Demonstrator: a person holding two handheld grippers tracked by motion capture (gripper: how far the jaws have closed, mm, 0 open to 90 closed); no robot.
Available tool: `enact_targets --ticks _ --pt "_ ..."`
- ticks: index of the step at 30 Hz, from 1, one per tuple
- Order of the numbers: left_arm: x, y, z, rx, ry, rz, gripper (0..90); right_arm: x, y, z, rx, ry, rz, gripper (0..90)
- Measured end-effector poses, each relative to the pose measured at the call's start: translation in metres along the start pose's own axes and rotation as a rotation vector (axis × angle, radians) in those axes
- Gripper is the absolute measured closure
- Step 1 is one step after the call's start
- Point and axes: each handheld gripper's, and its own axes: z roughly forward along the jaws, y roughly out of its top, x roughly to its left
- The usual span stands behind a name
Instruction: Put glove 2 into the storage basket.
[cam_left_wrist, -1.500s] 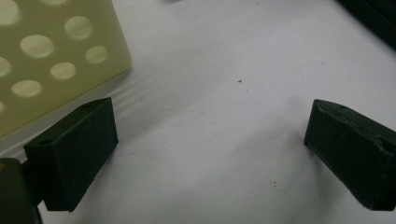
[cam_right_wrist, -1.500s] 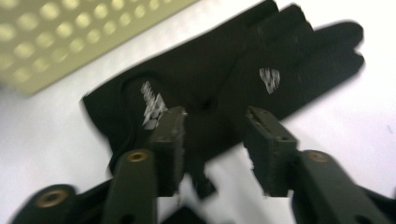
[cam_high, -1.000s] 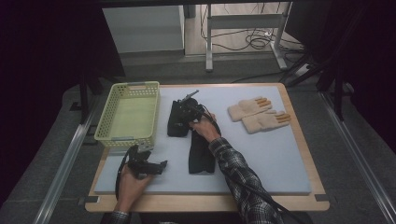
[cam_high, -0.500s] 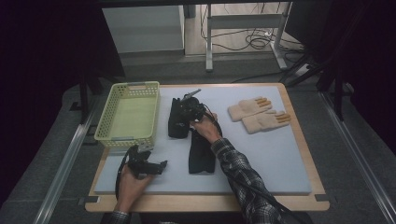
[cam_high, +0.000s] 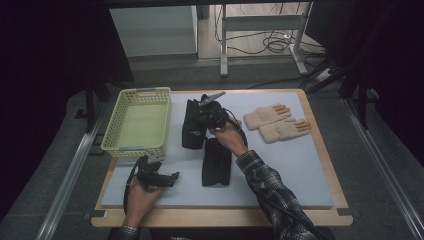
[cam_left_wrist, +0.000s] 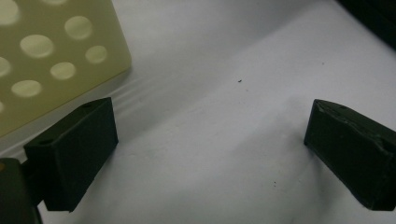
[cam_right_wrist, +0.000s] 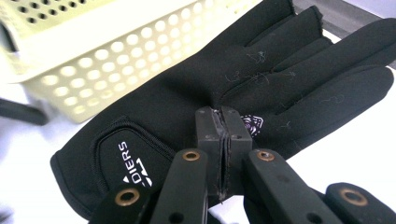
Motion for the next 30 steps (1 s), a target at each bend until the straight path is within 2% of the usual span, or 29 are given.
enact_targets --ticks 6,18,26,30 --pt "0.000 0.000 0.000 -0.001 -0.001 -0.001 2.9 0.010 -0.012 -0.026 0.007 0.007 -0.022 87.0" --pt "0.000 0.000 0.000 0.000 0.001 0.000 3.0 0.024 -0.048 -0.067 0.024 0.021 -0.003 86.9" --pt "0.000 0.000 0.000 -0.002 0.001 -0.001 3.0 0.038 -0.066 -0.087 0.051 0.031 -0.006 86.9" --pt "0.000 0.000 0.000 -0.002 0.001 -0.001 3.0 0.042 -0.076 -0.089 0.077 0.021 -0.012 86.9"
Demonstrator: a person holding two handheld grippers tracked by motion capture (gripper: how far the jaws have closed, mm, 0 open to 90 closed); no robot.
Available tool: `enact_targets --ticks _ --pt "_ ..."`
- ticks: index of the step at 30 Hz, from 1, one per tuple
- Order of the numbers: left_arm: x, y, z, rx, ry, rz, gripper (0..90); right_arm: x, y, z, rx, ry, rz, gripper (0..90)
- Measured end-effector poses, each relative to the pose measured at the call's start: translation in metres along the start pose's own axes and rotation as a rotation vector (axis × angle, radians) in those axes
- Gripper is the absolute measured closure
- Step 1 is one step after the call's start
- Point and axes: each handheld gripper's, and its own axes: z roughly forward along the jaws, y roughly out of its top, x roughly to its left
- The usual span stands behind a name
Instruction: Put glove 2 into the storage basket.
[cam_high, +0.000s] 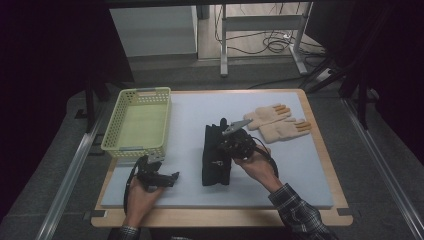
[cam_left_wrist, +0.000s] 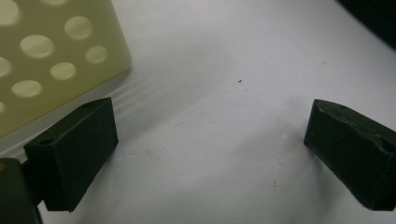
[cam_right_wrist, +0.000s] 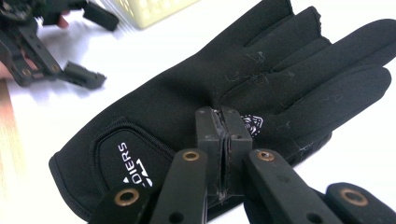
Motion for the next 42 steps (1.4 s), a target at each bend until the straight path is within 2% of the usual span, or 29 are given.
enact_targets --ticks 7,11,14,19,24,26,33,35,42 --pt "0.000 0.000 0.000 0.003 0.000 0.003 3.0 -0.007 -0.017 0.023 0.040 0.002 0.041 86.6" --pt "0.000 0.000 0.000 0.004 0.000 0.002 3.0 -0.008 -0.024 0.039 0.064 -0.002 0.037 85.0" --pt "0.000 0.000 0.000 0.006 0.000 0.005 3.0 -0.008 -0.031 0.046 0.062 -0.003 0.042 80.4" --pt "0.000 0.000 0.000 0.004 0.000 0.001 3.0 -0.011 -0.030 0.038 0.018 -0.010 0.048 62.7" --pt "0.000 0.000 0.000 0.004 0.001 0.002 3.0 -0.016 -0.035 0.016 -0.036 -0.016 0.040 58.9" --pt "0.000 0.000 0.000 0.003 0.000 0.005 3.2 -0.019 -0.043 0.008 -0.044 -0.001 0.044 59.7" --pt "0.000 0.000 0.000 0.003 0.000 0.004 3.2 -0.019 -0.083 -0.004 -0.048 0.011 0.030 88.2" --pt "0.000 0.000 0.000 0.003 0.000 0.003 3.2 -0.017 -0.092 -0.004 -0.058 0.036 0.049 88.4" --pt "0.000 0.000 0.000 0.003 0.000 0.004 3.2 -0.001 -0.104 0.008 -0.047 0.083 0.010 88.5"
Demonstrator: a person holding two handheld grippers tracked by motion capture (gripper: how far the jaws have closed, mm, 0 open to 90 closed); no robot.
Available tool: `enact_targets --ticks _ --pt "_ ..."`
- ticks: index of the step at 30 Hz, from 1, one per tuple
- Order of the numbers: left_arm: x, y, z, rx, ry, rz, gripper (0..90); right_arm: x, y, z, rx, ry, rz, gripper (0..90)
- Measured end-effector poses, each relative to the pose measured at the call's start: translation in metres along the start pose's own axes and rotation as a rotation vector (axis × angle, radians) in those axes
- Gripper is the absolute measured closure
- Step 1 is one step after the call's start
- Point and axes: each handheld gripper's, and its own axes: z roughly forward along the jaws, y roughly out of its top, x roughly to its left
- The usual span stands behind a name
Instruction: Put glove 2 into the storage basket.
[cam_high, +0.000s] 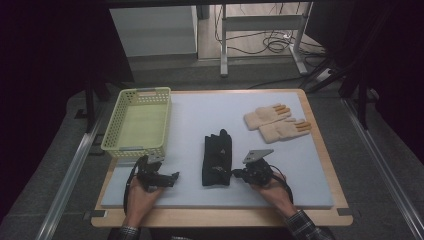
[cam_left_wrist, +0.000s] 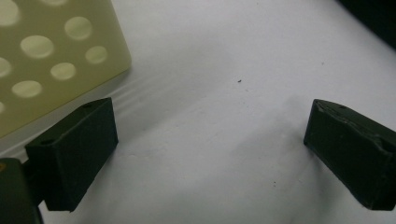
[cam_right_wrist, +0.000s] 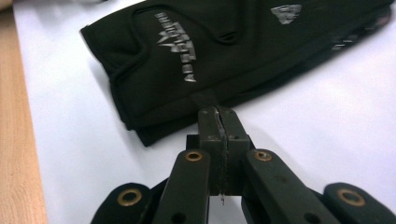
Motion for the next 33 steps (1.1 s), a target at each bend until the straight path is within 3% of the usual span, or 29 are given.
enact_targets --ticks 4,14,20,24,29,33 --pt "0.000 0.000 0.000 0.001 0.001 0.000 3.1 0.007 0.003 0.010 0.000 0.027 -0.010 88.5" --pt "0.001 -0.001 -0.002 0.006 -0.007 0.009 3.9 0.023 0.019 0.032 0.000 0.042 -0.046 88.5" --pt "0.013 -0.008 -0.008 0.012 -0.017 0.021 1.9 0.030 0.031 0.048 -0.006 0.044 -0.060 88.5" --pt "0.013 -0.008 -0.008 0.014 -0.017 0.022 1.8 0.033 0.038 0.057 -0.011 0.041 -0.071 88.5" --pt "0.013 -0.008 -0.008 0.013 -0.016 0.022 1.9 0.034 0.039 0.054 -0.004 0.035 -0.090 86.9" --pt "0.013 -0.008 -0.008 0.010 -0.017 0.019 1.9 0.030 0.035 0.041 -0.013 -0.004 -0.084 84.3"
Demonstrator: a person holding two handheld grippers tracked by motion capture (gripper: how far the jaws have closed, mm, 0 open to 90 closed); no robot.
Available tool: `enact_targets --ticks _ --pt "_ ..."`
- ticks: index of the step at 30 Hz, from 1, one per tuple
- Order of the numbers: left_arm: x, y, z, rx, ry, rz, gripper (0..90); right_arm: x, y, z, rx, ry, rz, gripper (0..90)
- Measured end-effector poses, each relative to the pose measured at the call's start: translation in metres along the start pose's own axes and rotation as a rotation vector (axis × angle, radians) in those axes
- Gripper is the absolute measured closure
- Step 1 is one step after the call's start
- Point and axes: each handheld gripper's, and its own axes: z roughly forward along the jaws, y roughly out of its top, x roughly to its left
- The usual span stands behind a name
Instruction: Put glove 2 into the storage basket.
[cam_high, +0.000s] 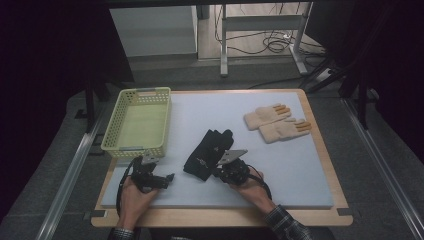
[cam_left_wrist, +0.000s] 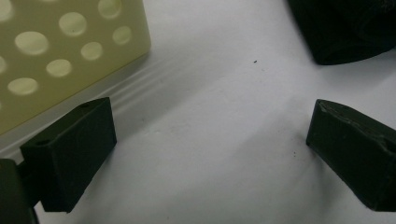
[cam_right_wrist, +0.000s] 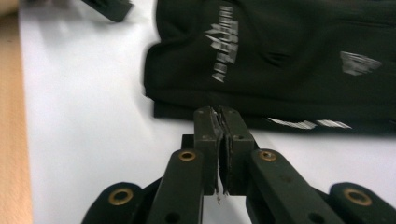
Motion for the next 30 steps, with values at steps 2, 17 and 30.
enact_targets --ticks 2,17,30 --pt "0.000 0.000 0.000 0.000 -0.002 -0.002 1.9 -0.006 -0.003 -0.008 -0.008 -0.018 0.008 82.3" --pt "0.000 0.000 0.000 0.001 -0.003 -0.009 2.2 -0.049 -0.039 -0.059 -0.017 -0.182 0.123 47.8" --pt "-0.002 -0.001 -0.001 -0.004 0.008 -0.005 3.7 -0.076 -0.077 -0.083 -0.009 -0.316 0.217 26.1"
